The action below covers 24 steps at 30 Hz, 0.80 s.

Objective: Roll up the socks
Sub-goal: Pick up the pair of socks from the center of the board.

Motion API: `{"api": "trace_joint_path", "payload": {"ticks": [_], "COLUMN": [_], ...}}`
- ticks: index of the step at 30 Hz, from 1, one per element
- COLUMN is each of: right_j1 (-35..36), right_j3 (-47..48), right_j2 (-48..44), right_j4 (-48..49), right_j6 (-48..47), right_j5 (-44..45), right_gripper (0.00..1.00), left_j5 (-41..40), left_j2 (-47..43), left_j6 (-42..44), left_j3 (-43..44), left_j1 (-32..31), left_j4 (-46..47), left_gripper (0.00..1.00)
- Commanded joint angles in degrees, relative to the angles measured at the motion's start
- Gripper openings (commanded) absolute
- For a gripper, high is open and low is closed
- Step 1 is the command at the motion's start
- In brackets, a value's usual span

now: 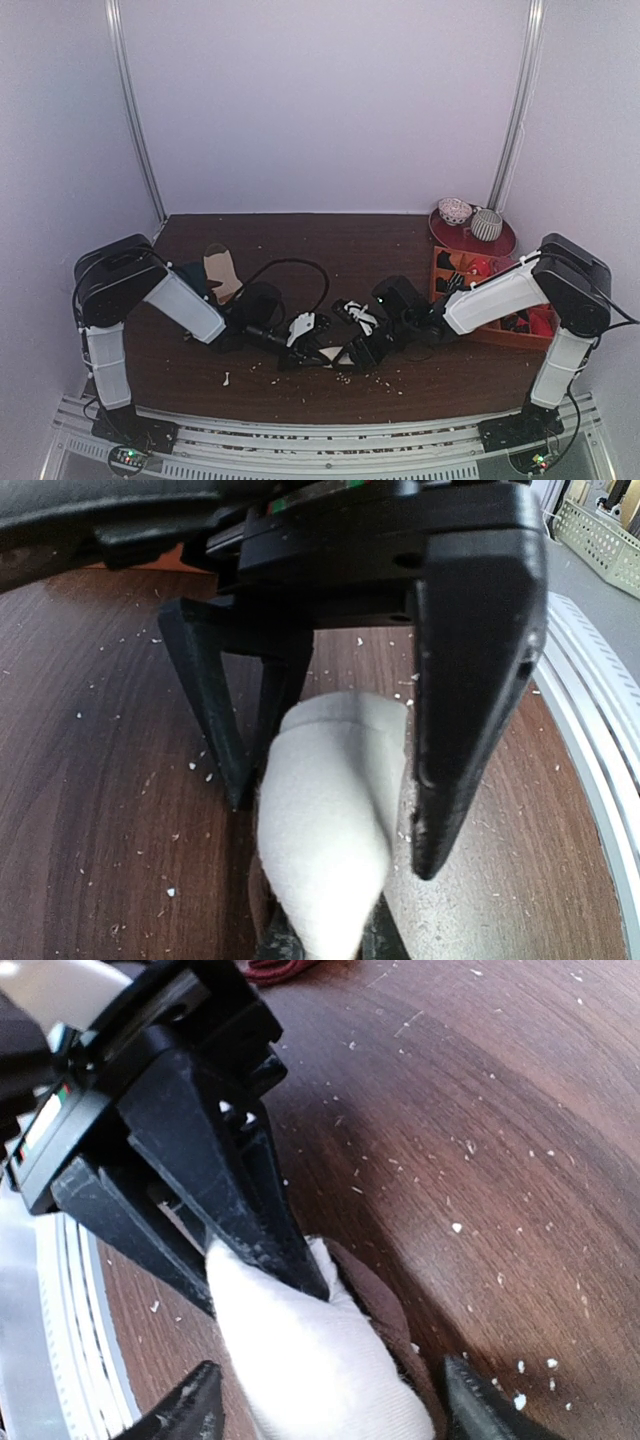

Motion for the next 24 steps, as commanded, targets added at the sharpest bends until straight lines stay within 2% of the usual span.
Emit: {"api": "trace_joint_path", "payload": {"ticks": [1, 5, 10, 15, 18, 20, 23, 24], "right_j1": [0.5, 0.5, 0.4, 0.4, 0.4, 0.4, 0.2, 0.1], "right_j3": [-0.7, 1.5, 4.2, 4.0, 3.2, 2.5, 2.2, 2.1], "right_j2": [2.0, 4.1, 5.8, 6.5, 6.2, 5.6, 4.5, 3.9], "right_j4": [-6.3, -7.0, -9.3, -10.4, -10.0, -9.7, -9.4, -9.1], "right_j6": [1.3, 1.0, -0.8, -1.6, -0.8, 0.1, 1.2, 1.6], "right_j5": [1.4, 0.9, 1.4, 2.0, 3.7, 5.3, 7.3, 8.1], "right_gripper": [0.65, 0.52, 0.44, 0.21, 0.1, 0.06, 0.0, 0.0], "left_j5": [-4.1, -4.1, -4.3, -4.5, -5.2, -6.0, -7.9, -8.7], "left_j2": [3.9, 4.0, 4.0, 4.1, 3.5, 1.9, -1.7, -3.1], "left_j6": [0.5, 0.5, 0.6, 0.6, 0.4, 0.3, 0.7, 0.8], "left_j3": [-1.3, -1.4, -1.2, -1.1, -0.8, -1.0, -0.7, -0.3], "left_j1": [-0.6, -0.6, -0.6, -0.6, -0.6, -0.7, -0.4, -0.3], "left_j4": [-10.0, -10.0, -10.2, -10.2, -9.9, -9.2, -9.8, -10.5], "left_gripper": [0.0, 0.0, 0.0, 0.0, 0.05, 0.12, 0.35, 0.52]}}
